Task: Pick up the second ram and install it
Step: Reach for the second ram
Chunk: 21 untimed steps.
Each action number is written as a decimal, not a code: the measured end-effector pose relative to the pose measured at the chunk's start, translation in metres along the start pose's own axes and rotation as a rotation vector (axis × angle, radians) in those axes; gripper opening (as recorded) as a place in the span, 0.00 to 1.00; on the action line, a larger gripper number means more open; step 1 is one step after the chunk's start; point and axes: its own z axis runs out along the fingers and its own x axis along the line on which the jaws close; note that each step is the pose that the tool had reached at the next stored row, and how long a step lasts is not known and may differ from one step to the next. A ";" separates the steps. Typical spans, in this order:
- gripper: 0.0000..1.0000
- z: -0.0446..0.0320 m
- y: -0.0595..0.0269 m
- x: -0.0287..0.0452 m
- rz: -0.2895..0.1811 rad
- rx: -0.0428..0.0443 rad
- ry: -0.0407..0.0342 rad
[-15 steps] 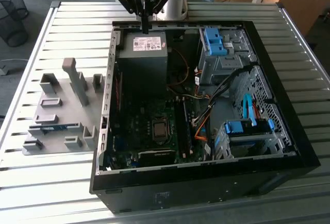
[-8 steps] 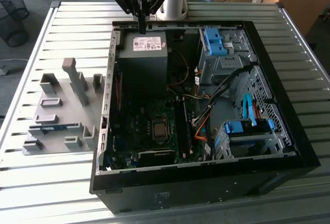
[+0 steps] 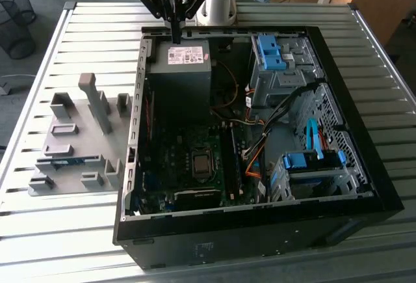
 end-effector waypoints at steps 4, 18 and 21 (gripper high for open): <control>0.10 0.0004 -0.0002 0.0021 0.000 0.0001 0.0011; 0.10 0.0024 -0.0008 0.0091 0.000 0.0005 0.0064; 0.10 0.0028 -0.0009 0.0106 0.000 0.0005 0.0074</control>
